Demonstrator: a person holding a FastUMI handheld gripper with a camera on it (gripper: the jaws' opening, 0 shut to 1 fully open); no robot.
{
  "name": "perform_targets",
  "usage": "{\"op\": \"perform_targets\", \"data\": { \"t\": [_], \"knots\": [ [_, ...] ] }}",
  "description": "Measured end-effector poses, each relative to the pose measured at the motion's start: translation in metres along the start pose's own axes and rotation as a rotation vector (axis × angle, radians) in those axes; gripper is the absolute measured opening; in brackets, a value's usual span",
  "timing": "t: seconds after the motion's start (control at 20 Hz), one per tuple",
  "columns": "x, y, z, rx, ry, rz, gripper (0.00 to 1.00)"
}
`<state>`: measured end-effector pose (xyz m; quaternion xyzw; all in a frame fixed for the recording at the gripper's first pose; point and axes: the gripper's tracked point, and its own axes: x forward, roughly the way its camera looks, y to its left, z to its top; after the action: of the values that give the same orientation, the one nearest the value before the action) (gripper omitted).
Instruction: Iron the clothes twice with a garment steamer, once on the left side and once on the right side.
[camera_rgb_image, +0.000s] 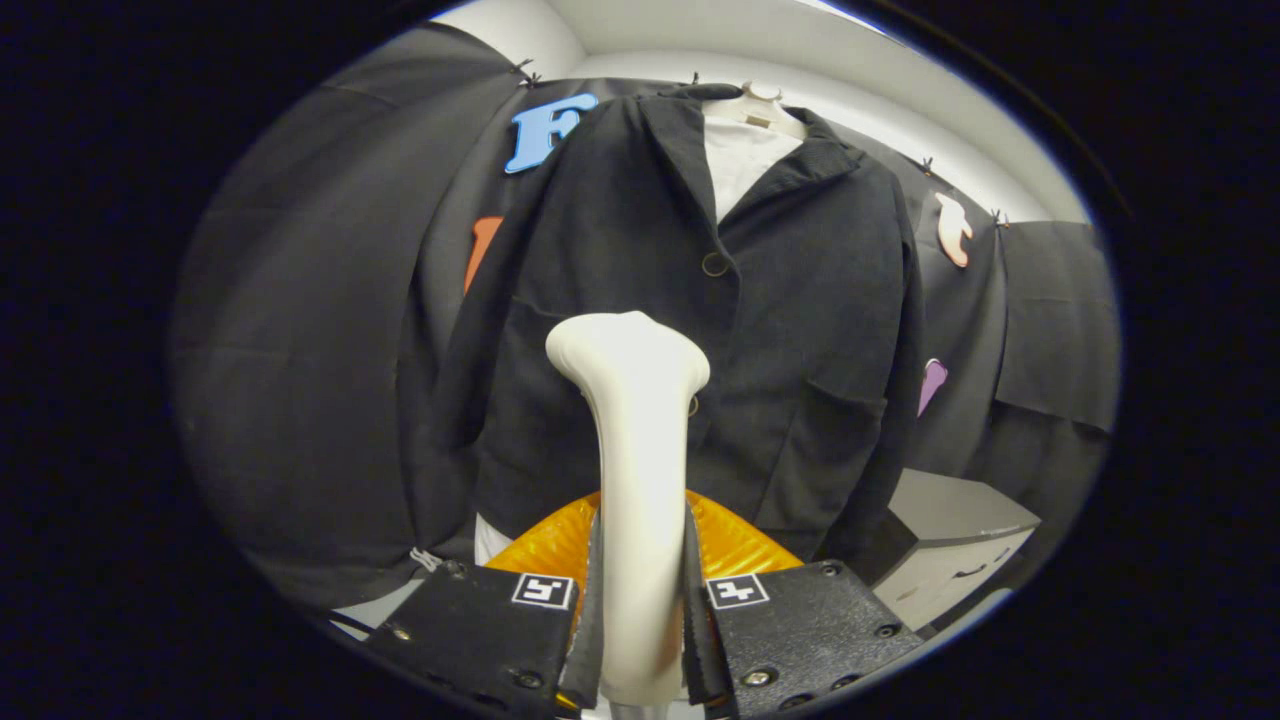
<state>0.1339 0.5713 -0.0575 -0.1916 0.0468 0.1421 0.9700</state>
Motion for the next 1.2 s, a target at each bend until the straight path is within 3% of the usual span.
{"op": "perform_targets", "data": {
  "t": [0.3,0.8,1.2],
  "knots": [
    [-0.01,0.009,-0.027,-0.029,0.036,0.035,0.35],
    [-0.018,0.012,-0.093,-0.062,0.211,0.058,0.35],
    [-0.051,0.015,-0.147,-0.068,0.318,0.081,0.35]
  ]
}}
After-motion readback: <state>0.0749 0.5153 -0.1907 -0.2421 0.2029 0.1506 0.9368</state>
